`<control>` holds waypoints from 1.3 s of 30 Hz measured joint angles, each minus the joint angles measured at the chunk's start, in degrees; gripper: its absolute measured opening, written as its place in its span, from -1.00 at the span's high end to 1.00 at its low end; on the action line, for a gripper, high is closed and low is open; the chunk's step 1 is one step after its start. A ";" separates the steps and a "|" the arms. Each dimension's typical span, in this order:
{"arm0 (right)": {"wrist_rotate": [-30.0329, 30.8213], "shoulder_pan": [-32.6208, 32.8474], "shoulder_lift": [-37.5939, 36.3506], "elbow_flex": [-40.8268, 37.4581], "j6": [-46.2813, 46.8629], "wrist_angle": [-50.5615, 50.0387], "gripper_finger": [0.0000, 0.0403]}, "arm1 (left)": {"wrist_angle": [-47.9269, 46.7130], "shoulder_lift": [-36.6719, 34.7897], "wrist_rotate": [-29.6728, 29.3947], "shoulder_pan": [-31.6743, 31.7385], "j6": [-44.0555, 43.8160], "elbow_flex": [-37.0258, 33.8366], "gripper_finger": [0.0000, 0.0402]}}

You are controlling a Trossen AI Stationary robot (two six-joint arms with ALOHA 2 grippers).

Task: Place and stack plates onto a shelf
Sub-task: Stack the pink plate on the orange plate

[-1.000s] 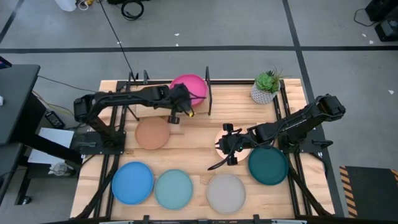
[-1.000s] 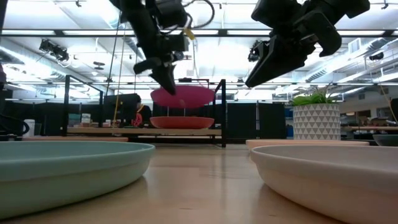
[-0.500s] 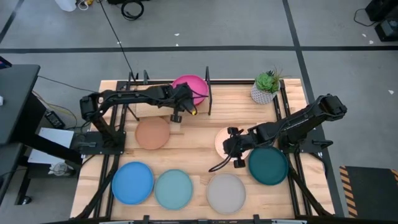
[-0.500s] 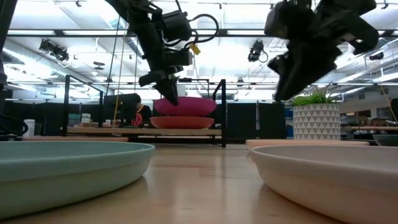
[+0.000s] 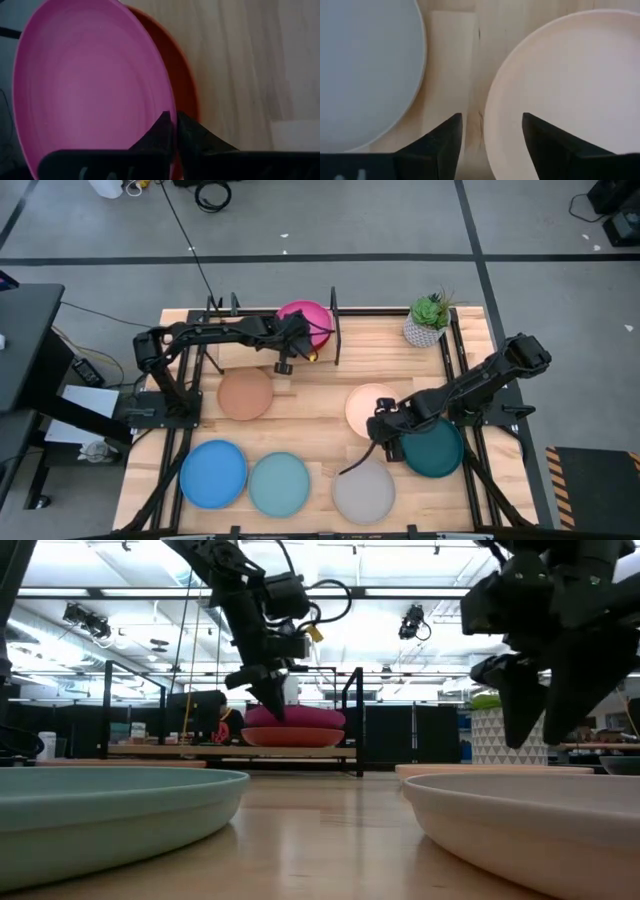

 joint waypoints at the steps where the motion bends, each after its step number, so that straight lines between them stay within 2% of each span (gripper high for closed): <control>1: 0.65 0.44 0.00 0.00 0.56 -0.46 -0.06 | -0.52 0.26 -0.02 0.00 0.00 0.00 0.91; 7: 5.27 3.16 0.19 -0.74 2.75 -0.52 0.01 | -0.67 0.85 -0.34 -0.02 0.07 0.00 0.91; 14: 6.75 3.94 2.38 -2.40 3.85 0.45 0.12 | -1.69 0.90 0.95 -0.02 -0.45 0.00 0.91; 21: 6.68 3.78 3.55 -3.29 4.25 0.50 0.26 | -0.88 0.92 1.05 -0.01 -0.37 -0.91 0.91; 27: 6.56 3.57 4.33 -3.30 4.10 0.15 0.46 | 0.67 0.74 -1.70 -0.05 0.65 -2.62 0.91; 34: 5.08 2.33 4.63 -3.30 3.79 0.12 0.68 | 1.13 0.83 -1.92 -0.28 0.52 -2.69 0.90; 39: 3.82 2.22 4.63 -3.28 3.59 0.32 0.76 | 1.28 0.85 -1.18 -0.32 -0.94 -2.75 0.72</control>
